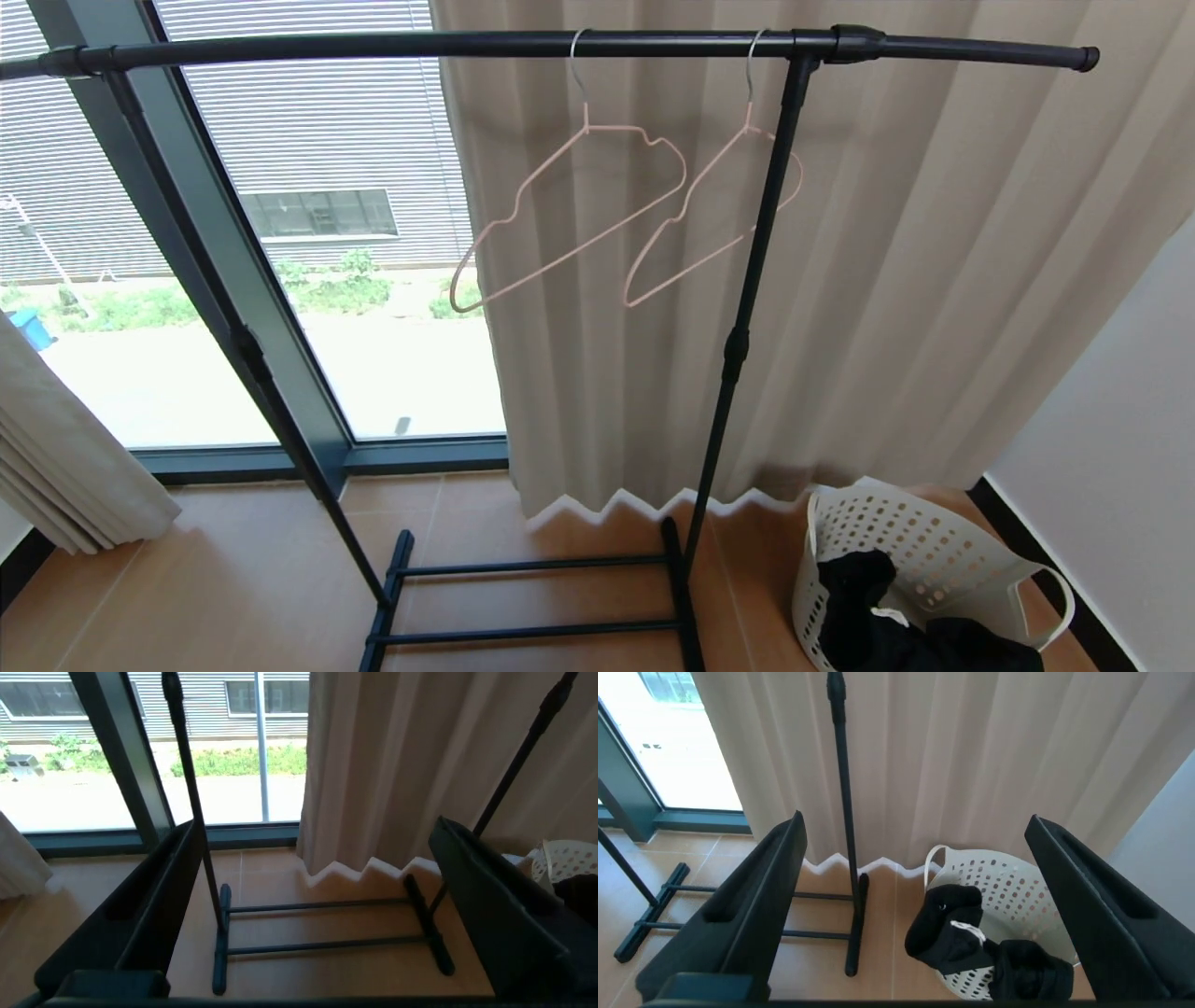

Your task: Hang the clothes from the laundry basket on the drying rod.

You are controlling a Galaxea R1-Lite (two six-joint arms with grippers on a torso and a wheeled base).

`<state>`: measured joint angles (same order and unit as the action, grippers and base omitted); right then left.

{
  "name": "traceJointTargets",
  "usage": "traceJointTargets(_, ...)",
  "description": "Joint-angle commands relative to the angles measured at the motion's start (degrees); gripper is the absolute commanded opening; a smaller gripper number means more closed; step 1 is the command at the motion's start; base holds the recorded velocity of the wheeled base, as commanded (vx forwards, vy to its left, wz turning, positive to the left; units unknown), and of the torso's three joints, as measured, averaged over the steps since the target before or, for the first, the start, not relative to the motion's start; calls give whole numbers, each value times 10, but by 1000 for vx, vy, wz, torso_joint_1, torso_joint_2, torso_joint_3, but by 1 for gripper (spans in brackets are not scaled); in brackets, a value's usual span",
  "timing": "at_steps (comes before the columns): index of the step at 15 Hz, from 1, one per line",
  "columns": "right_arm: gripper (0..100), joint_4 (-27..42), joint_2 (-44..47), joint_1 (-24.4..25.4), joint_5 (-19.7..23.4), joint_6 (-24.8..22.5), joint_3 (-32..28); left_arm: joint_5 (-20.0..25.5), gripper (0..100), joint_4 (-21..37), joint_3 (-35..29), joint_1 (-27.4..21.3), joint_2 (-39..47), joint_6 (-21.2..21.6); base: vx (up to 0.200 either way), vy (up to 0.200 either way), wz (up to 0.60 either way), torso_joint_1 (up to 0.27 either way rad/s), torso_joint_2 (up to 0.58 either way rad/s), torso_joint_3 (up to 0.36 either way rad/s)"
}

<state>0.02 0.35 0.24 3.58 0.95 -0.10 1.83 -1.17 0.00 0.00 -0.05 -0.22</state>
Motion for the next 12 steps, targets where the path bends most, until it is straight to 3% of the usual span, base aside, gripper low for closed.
traceJointTargets(1,100,0,1,0,0,0,0,0,100,-1,0,0,0,0,0,0,0,-188,525,325)
traceJointTargets(12,100,0,1,0,0,0,0,0,100,-1,0,0,0,0,0,0,0,-140,487,342)
